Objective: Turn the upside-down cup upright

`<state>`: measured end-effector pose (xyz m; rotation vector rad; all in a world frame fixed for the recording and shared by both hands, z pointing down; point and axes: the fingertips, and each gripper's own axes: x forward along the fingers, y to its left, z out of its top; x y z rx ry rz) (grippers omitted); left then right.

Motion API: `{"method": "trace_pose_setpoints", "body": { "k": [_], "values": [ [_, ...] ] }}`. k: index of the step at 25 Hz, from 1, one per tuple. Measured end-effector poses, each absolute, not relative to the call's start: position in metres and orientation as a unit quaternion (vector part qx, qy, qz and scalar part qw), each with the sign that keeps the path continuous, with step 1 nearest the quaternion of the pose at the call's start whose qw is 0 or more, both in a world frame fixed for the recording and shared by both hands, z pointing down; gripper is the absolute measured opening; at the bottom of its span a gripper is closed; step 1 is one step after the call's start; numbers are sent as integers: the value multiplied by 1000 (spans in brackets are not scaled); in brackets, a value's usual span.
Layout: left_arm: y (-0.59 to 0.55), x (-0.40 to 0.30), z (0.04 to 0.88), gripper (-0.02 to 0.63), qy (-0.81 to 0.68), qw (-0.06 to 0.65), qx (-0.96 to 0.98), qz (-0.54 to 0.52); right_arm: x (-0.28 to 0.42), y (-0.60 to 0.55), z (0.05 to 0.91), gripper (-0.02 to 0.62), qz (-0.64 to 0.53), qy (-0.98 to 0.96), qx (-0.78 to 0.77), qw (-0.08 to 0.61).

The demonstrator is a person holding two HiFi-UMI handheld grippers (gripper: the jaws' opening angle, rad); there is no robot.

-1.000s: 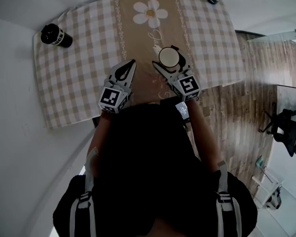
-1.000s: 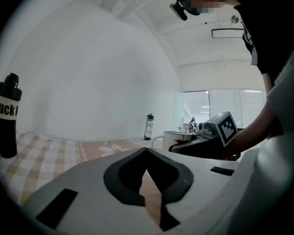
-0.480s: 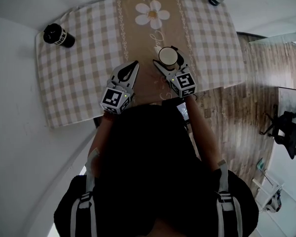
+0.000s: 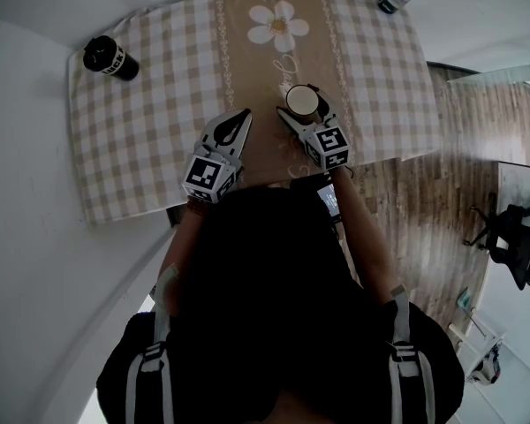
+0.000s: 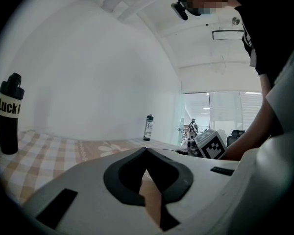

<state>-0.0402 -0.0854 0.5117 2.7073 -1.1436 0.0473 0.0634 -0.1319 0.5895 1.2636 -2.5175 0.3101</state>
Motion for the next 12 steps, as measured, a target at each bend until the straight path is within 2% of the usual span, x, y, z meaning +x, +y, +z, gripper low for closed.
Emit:
{"method": "trace_pose_setpoints", "body": {
  "k": [5, 9, 12],
  "values": [
    [-80, -36, 511, 9, -382, 100, 919, 19, 68, -124, 593, 408, 107, -877, 439, 162],
    [-80, -34, 513, 8, -379, 104, 920, 21, 67, -120, 597, 410, 97, -879, 425, 194],
    [-79, -31, 512, 9, -373, 101, 922, 23, 65, -121, 594, 410, 94, -881, 424, 188]
  ]
}}
